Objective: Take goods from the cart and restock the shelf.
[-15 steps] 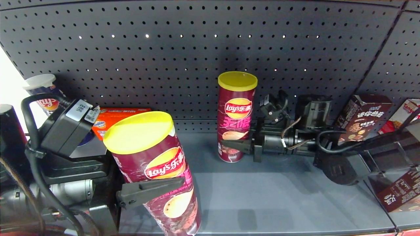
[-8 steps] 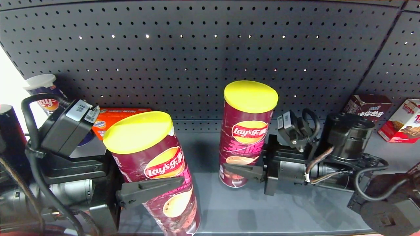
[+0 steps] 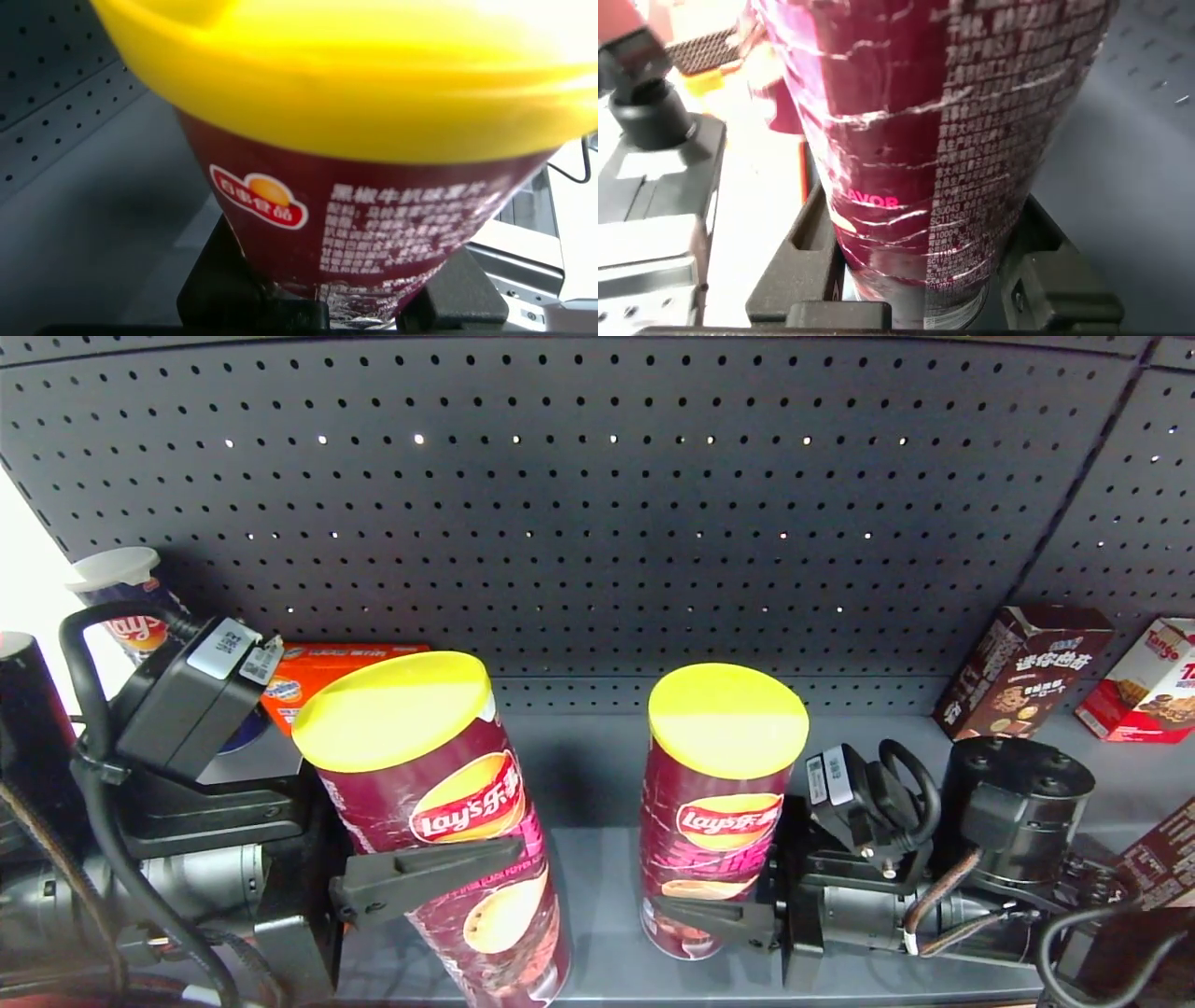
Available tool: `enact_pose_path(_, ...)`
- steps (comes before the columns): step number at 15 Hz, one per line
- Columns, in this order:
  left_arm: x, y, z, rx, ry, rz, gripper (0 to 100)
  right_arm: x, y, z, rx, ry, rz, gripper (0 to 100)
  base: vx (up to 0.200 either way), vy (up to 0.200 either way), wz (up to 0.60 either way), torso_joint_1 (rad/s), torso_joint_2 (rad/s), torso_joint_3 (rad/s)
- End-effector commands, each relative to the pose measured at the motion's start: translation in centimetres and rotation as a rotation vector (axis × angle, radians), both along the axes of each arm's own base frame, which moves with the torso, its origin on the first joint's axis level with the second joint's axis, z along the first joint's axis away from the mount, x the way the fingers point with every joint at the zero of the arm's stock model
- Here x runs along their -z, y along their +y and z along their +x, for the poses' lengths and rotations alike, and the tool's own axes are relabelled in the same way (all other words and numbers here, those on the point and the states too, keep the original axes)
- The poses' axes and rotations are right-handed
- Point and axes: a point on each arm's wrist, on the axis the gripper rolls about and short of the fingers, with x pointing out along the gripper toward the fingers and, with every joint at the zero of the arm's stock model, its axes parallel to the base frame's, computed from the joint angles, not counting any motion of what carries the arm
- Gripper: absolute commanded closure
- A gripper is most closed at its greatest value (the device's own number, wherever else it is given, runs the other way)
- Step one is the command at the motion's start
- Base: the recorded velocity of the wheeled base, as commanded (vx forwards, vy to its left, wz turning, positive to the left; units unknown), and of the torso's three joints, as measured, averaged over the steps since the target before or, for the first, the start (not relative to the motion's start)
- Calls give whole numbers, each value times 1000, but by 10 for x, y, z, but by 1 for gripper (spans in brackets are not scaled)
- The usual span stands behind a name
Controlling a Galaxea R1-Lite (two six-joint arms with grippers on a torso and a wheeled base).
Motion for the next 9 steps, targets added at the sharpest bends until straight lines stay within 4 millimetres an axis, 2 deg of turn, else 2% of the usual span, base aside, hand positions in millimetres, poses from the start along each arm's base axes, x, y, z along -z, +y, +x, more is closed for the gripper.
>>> enact_pose_path(1,0,0,0,0,2,1,100,7,1,0,-3,17,-16,100,0,0,0,0,0,0)
enact_pose_path(9,0,0,0,0,-1,0,100,26,8,10,1,38,-33,100,0,0,0,0,0,0)
